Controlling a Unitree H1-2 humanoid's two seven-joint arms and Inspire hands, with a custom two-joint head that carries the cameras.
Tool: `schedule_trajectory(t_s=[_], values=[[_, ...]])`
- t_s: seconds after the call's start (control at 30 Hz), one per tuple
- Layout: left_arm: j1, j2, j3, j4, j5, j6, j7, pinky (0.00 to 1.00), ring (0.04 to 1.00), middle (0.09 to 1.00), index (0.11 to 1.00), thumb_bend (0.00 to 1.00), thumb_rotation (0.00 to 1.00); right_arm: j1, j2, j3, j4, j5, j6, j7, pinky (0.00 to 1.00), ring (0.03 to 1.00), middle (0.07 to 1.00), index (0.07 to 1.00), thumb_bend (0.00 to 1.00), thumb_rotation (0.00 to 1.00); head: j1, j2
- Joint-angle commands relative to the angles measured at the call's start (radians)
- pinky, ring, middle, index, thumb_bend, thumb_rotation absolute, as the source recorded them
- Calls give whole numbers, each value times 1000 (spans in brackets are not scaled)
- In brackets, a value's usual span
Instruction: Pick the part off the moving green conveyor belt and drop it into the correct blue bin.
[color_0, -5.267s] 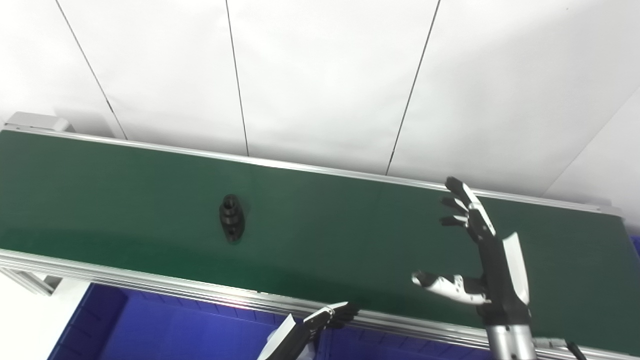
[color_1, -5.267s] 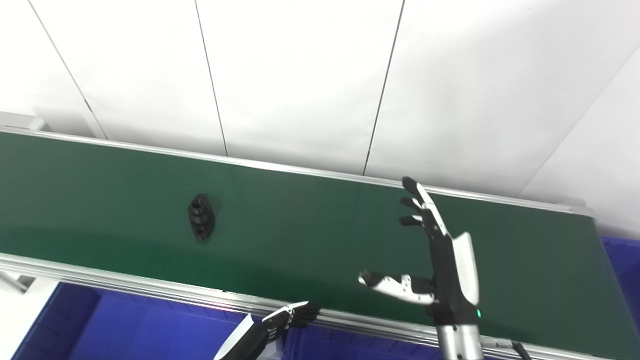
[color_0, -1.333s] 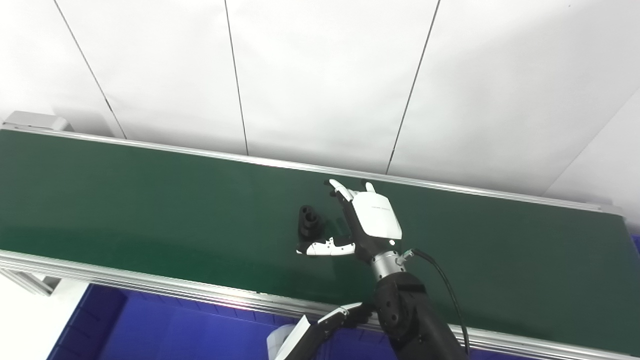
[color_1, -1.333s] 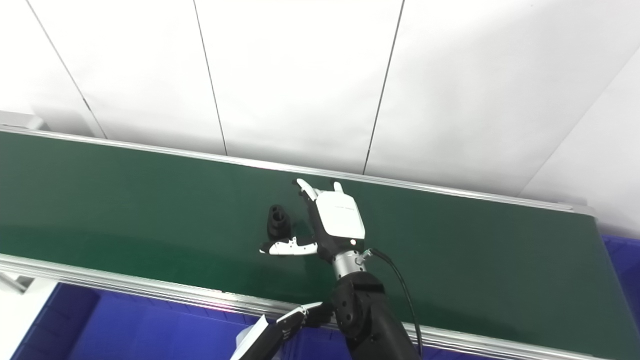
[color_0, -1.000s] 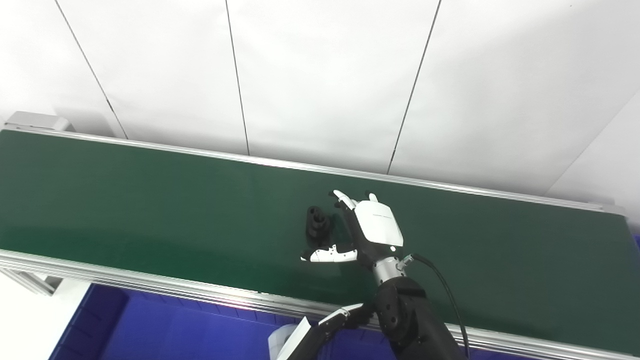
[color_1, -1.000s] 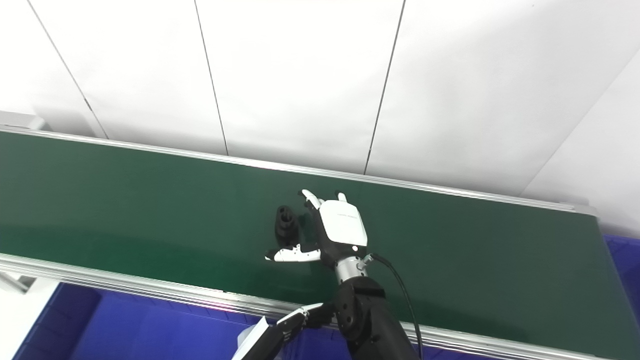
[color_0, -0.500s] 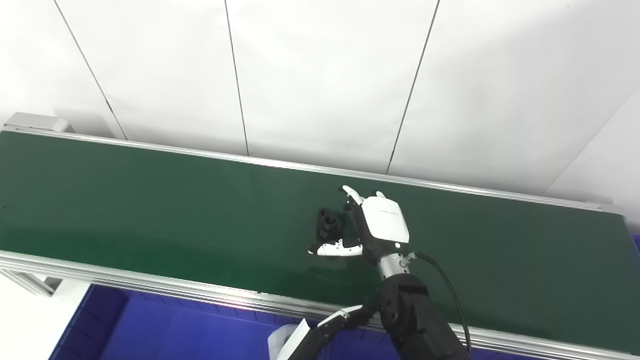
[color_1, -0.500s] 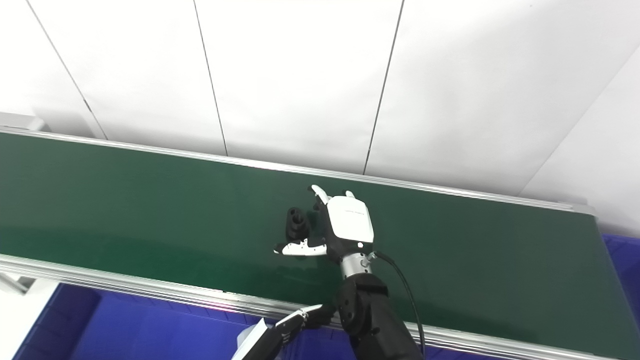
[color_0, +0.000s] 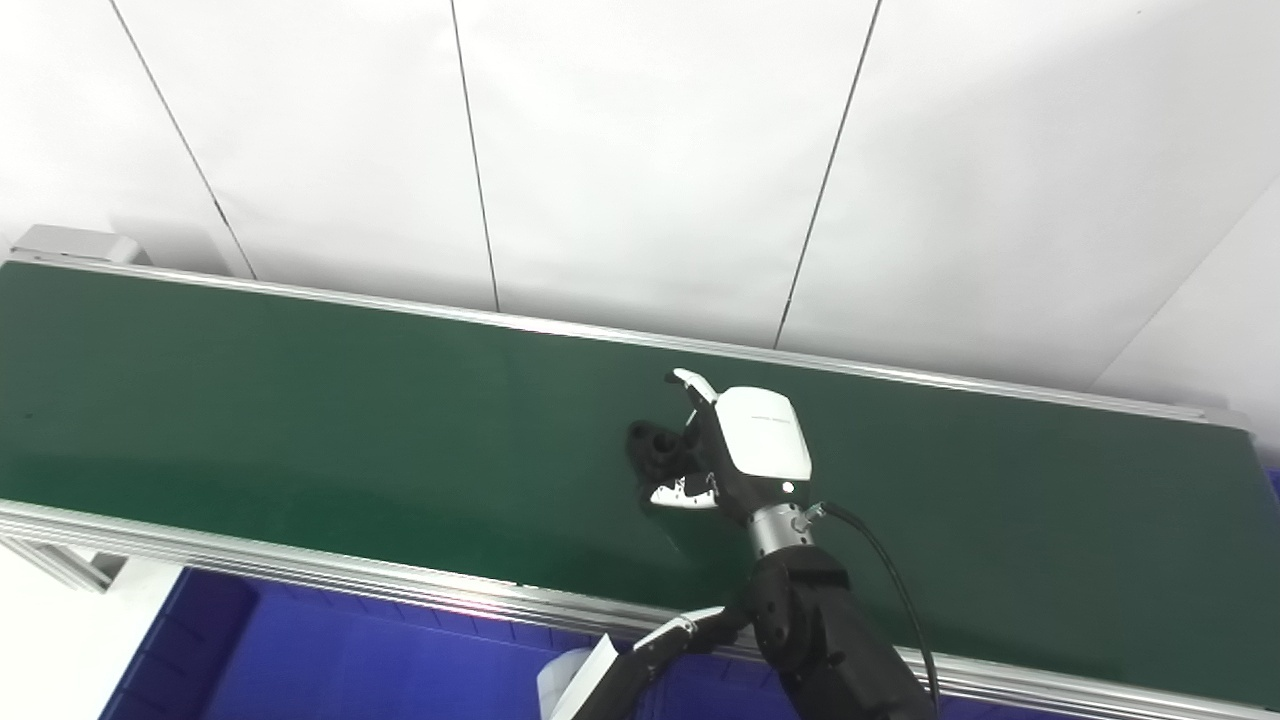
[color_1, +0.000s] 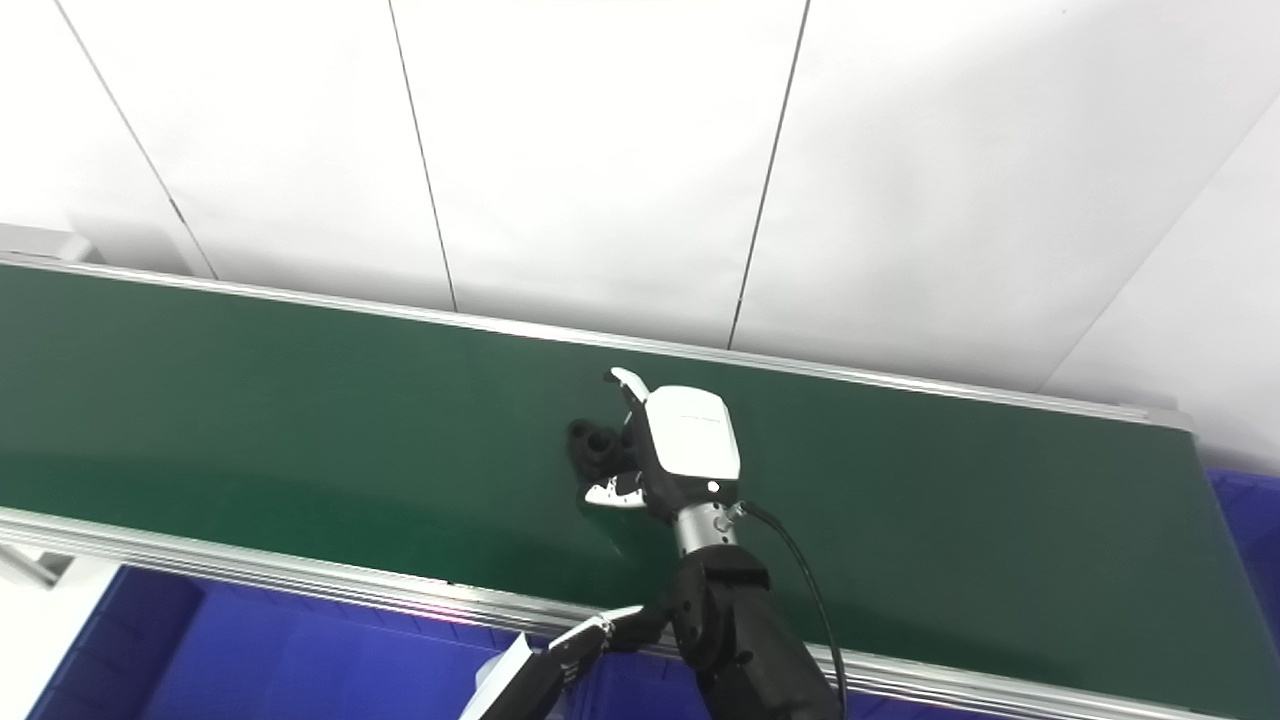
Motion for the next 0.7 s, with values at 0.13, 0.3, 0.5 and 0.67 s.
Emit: schedule_trajectory(t_s=[0.13, 0.3, 0.5, 0.67], values=[[0, -14, -1, -27, 9, -33, -6, 858, 844, 861, 841, 986, 828, -5, -37, 50, 11, -54, 140, 125, 505, 442, 479, 792, 538, 0, 0, 3], [-2, -12, -2, -25, 13, -33, -1, 858, 842, 858, 842, 977, 833, -2, -45, 40, -1, -25, 141, 133, 528, 448, 477, 787, 538, 0, -4, 5], [0, -11, -1, -25, 0, -33, -9, 869, 849, 862, 844, 980, 831, 2, -53, 27, -36, 12, 139, 163, 546, 455, 471, 802, 537, 0, -6, 6], [1, -12, 0, -25, 3, -33, -10, 870, 849, 864, 847, 980, 836, 20, -62, 6, -107, 45, 120, 176, 578, 459, 468, 797, 537, 0, -10, 7]])
